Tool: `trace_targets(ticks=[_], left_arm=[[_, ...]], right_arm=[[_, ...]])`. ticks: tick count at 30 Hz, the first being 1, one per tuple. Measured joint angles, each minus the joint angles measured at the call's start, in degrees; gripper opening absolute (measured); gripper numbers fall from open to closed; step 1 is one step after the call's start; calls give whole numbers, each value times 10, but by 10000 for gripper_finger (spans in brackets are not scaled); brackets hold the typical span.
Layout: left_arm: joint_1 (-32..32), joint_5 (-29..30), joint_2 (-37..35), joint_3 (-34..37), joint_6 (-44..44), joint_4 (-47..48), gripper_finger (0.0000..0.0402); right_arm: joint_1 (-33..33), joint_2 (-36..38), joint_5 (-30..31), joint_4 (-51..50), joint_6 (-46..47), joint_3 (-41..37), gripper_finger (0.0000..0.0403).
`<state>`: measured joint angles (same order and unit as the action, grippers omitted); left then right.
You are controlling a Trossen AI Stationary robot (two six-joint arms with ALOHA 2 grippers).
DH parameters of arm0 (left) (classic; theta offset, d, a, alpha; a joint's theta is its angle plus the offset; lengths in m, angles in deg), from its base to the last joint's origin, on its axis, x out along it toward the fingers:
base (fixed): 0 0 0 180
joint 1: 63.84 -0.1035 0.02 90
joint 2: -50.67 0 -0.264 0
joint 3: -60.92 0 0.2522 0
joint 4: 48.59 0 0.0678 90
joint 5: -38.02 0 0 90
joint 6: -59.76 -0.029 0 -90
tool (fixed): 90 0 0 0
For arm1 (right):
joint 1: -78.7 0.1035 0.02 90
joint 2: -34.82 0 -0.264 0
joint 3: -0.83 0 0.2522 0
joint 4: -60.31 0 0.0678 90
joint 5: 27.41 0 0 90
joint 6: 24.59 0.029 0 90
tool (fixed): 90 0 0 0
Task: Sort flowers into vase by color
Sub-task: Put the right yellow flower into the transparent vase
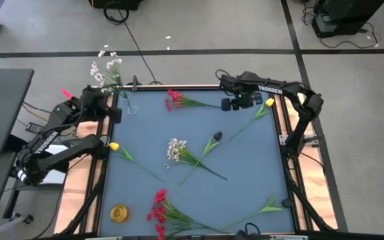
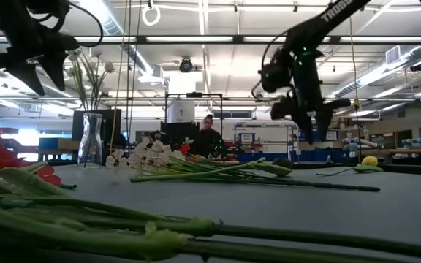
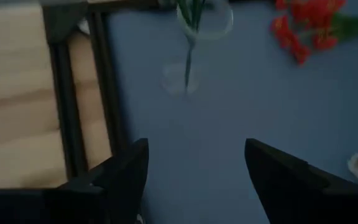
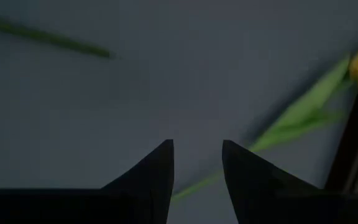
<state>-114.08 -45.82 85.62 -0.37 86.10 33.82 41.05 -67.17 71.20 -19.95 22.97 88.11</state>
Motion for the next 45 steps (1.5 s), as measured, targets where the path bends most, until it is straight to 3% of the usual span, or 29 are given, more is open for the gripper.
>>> trace_targets(ticks=[4,7,19,24,29,35,45], left_arm=[[0,-69,0,0,8,30,272],[0,-84,0,0,13,52,272],[0,-89,0,0,14,69,272],[0,-97,0,0,15,69,272],[0,-120,0,0,16,70,272],[0,-122,0,0,11,70,272],[0,-118,0,0,-1,70,272]], right_arm=[[2,0,-6,1,28,-57,145],[5,1,-13,3,46,-97,145],[-18,112,-40,205,220,-259,145],[-19,152,-34,233,288,-304,145],[-13,195,-31,241,328,-324,145],[-19,233,29,243,350,-325,145],[-49,158,32,288,357,-325,145]])
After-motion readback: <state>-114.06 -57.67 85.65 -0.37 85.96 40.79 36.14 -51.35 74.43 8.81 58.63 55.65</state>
